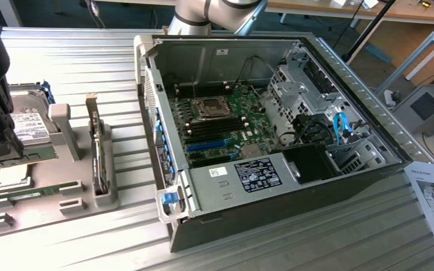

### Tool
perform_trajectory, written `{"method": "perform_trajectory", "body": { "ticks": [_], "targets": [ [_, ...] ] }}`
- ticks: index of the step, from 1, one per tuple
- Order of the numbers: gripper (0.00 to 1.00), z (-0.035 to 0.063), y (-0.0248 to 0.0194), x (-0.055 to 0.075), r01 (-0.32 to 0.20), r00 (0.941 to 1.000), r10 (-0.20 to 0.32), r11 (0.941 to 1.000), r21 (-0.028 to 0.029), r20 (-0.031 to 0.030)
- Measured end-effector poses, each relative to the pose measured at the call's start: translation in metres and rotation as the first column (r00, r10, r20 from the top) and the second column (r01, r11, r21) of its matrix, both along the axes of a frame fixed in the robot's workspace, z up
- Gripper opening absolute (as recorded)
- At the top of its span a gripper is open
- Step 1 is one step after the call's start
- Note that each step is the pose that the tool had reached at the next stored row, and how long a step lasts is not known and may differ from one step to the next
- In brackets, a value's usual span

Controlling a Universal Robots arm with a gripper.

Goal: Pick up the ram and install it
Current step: 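Pick up the ram and move it above insertion slot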

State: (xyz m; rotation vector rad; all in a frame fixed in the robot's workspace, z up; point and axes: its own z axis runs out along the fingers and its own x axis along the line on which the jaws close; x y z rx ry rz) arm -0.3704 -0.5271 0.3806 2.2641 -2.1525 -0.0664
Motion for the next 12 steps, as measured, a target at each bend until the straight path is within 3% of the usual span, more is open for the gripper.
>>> {"method": "perform_trajectory", "body": {
  "ticks": [12],
  "targets": [
    [0.12, 0.0086, -0.0002, 0.027, 0.0, 0.9999, 0.0, 1.0, 0.0001, -0.0115]
  ]
}}
